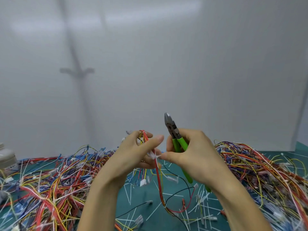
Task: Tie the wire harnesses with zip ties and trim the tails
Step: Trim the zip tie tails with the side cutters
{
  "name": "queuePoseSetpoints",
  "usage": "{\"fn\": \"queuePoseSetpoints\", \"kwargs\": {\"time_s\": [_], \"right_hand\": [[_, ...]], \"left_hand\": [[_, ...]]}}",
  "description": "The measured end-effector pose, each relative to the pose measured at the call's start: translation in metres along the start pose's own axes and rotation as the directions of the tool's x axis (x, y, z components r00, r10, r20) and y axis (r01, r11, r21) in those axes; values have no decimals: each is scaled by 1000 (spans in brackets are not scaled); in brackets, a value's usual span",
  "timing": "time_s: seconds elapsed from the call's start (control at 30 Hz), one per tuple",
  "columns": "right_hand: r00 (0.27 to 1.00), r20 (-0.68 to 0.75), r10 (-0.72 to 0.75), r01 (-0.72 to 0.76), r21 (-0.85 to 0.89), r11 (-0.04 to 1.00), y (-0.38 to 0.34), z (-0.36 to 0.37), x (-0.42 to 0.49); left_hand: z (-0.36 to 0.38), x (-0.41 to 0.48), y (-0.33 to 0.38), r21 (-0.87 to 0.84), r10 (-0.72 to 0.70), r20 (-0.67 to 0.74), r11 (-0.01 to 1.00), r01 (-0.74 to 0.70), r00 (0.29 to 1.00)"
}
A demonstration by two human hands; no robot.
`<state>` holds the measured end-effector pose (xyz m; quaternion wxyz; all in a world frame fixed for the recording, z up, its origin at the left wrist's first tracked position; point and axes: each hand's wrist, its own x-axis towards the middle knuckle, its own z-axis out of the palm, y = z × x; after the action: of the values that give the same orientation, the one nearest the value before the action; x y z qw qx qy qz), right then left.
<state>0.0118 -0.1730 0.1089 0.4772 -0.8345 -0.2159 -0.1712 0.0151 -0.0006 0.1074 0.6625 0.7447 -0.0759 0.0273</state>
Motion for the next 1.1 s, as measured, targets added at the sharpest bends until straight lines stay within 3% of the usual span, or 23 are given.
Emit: {"fn": "queuePoseSetpoints", "kwargs": {"time_s": [0.27,0.6,0.83,1.1], "right_hand": [[989,-146,9,-8,9,1000,4,-5,2],[976,-214,30,-43,-55,998,3,-2,2],[984,-83,158,-158,-4,987,-2,-11,-1],[964,208,165,-102,-282,954,9,-11,-3]], "left_hand": [[-12,-3,-1,-186,66,121,982,-43,990],[-1,0,0,-260,144,-41,954,-150,989],[5,4,2,-331,156,-194,919,-214,969],[1,6,2,-245,144,-280,945,-216,949]]}}
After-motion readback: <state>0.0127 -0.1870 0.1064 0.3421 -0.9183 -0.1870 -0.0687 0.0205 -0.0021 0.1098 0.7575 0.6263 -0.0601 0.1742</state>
